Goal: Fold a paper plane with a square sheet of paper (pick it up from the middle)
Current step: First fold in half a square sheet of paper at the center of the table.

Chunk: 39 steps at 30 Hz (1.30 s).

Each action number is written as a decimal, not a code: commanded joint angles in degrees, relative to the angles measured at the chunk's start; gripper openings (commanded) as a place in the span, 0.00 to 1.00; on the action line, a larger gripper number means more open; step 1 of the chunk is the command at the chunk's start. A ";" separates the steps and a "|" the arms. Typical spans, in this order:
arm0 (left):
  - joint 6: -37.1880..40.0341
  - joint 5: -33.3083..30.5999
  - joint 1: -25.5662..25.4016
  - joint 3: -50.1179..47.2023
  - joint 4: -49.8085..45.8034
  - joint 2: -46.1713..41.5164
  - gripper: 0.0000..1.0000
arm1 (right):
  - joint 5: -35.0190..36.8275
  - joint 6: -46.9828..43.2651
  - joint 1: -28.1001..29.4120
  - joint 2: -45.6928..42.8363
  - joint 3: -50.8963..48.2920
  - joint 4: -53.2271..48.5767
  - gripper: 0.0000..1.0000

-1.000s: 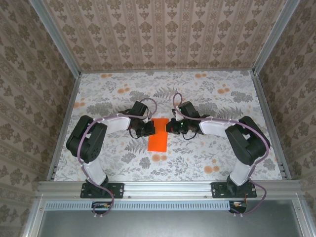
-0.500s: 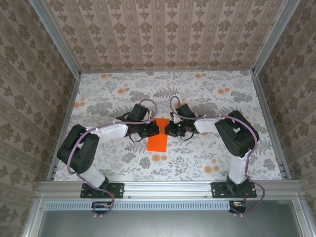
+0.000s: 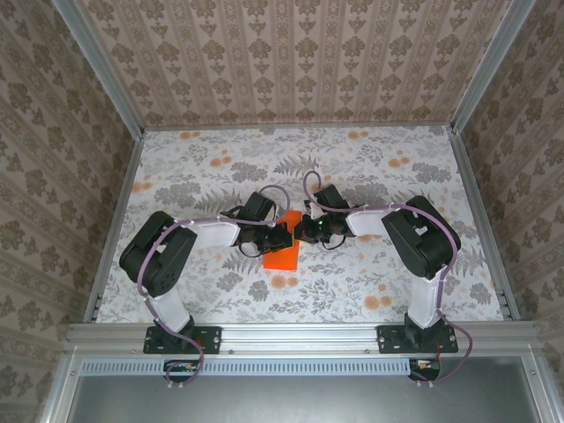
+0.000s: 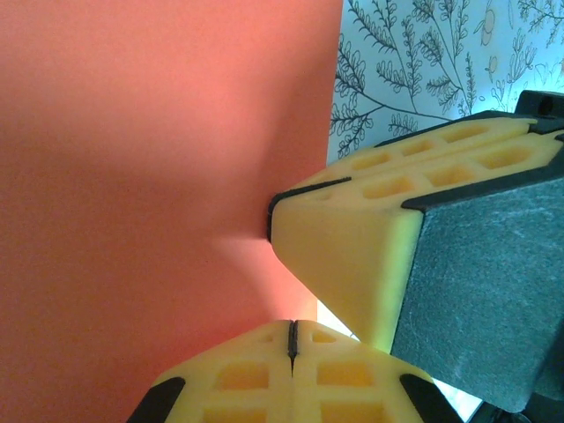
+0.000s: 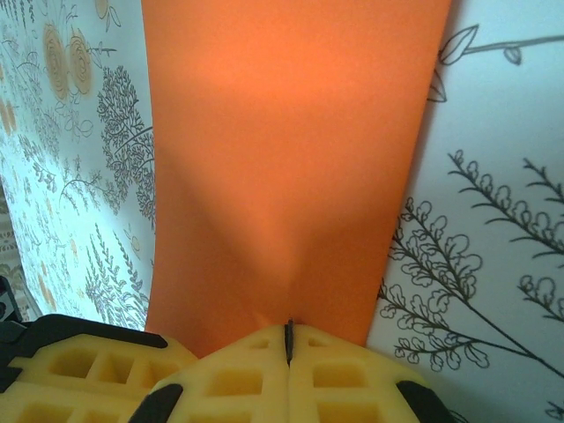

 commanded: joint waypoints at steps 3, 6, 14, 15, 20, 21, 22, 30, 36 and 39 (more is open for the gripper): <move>-1.12 -0.72 -0.57 -1.47 -3.31 1.89 0.00 | -0.11 0.30 -0.79 2.24 1.81 -0.93 0.00; -1.38 -0.98 -0.49 -2.16 -4.23 2.34 0.00 | -0.20 -0.01 -1.45 2.63 2.57 -1.20 0.00; -2.04 -1.16 -0.50 -3.53 -4.62 2.70 0.00 | 0.05 -1.69 -3.31 5.10 7.01 -3.83 0.00; -2.02 -1.24 -0.56 -3.53 -4.70 2.69 0.00 | 0.12 -1.96 -3.65 5.56 7.58 -4.07 0.00; -1.95 -1.17 -0.57 -3.69 -4.94 2.63 0.00 | 0.35 -3.60 -5.11 8.41 11.28 -6.62 0.00; -1.93 -1.16 -0.56 -3.62 -4.94 2.58 0.00 | 0.44 -3.89 -5.33 8.99 12.10 -7.09 0.00; -1.87 -1.20 -0.51 -3.63 -4.98 2.52 0.00 | 0.63 -4.06 -5.55 9.57 12.80 -7.53 0.00; -1.78 -1.15 -0.52 -3.98 -5.23 2.34 0.00 | 1.56 -4.44 -7.76 13.17 18.29 -9.77 0.00; -1.75 -1.16 -0.57 -3.97 -5.25 2.52 0.00 | 1.52 -4.36 -8.56 14.94 22.38 -11.22 0.00; -1.67 -1.07 -0.50 -3.97 -5.20 2.51 0.00 | 1.37 -4.36 -8.63 15.54 23.93 -11.75 0.00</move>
